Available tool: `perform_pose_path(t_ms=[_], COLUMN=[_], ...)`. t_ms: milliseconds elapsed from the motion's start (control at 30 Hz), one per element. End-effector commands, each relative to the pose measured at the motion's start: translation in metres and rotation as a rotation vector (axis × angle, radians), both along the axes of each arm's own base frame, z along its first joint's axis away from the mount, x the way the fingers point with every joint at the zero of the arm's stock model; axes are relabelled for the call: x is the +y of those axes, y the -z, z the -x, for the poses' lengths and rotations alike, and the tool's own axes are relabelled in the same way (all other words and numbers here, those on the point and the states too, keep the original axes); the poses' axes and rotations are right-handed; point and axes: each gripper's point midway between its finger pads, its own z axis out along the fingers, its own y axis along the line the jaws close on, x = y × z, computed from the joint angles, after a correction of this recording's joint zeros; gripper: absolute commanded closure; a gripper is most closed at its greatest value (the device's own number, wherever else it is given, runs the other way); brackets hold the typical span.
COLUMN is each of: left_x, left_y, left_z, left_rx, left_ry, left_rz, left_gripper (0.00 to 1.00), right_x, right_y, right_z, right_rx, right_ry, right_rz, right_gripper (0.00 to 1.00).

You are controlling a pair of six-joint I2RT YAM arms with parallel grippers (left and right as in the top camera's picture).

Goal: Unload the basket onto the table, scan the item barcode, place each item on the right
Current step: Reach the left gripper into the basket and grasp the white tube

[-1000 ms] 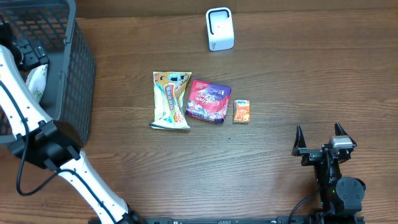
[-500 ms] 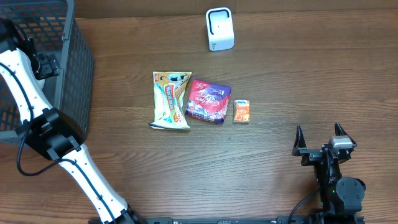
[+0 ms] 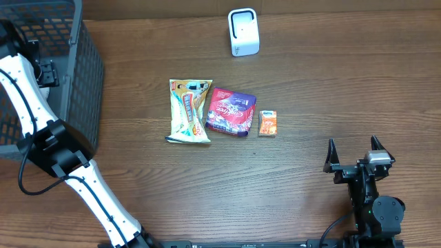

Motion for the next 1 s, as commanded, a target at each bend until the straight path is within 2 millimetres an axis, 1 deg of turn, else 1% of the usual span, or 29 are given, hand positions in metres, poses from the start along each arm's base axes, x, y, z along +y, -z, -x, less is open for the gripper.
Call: perform_pose_path(t_ms=[0,100,167,267,333,433,600,733,833,900,967], left_x=[0.007,0.006,0.011,0.017,0.018,0.017,0.021,0.023,0.025,0.026,0.026], left_y=[0.01,0.017,0.024,0.029,0.032,0.034,0.031,0.037,0.052,0.066,0.08], left_z=[0.006,0.01,0.017,0.022,0.023,0.018,0.004,0.005,0.013,0.022,0.033], left_rx=[0.025,0.046,0.063,0.068,0.074,0.063,0.003,0.005,0.03,0.057,0.084], left_ry=[0.031,0.071,0.067,0.054,0.077,0.131,0.143,0.143,0.132,0.12,0.106], left_rz=[0.014,0.037,0.046,0.052,0.055,0.061,0.045,0.045,0.068,0.091,0.116], left_gripper=[0.28,0.27,0.26,0.26,0.25,0.24,0.22,0.21,0.21,0.13,0.1], right_x=[-0.003,-0.003,-0.003,-0.003,-0.003,-0.003,-0.003,-0.003,-0.003,-0.003,-0.003], right_y=[0.002,0.002,0.002,0.002,0.002,0.002,0.002,0.002,0.002,0.002,0.002], right_z=[0.0,0.0,0.0,0.0,0.0,0.0,0.0,0.0,0.0,0.0,0.0], right_rx=[-0.003,-0.003,-0.003,-0.003,-0.003,-0.003,-0.003,-0.003,-0.003,-0.003,-0.003], right_ry=[0.014,0.013,0.013,0.013,0.014,0.014,0.014,0.014,0.014,0.014,0.013], right_rz=[0.004,0.004,0.004,0.004,0.004,0.004,0.004,0.004,0.004,0.004,0.004], right_gripper=[0.0,0.0,0.0,0.0,0.0,0.0,0.0,0.0,0.0,0.0,0.0])
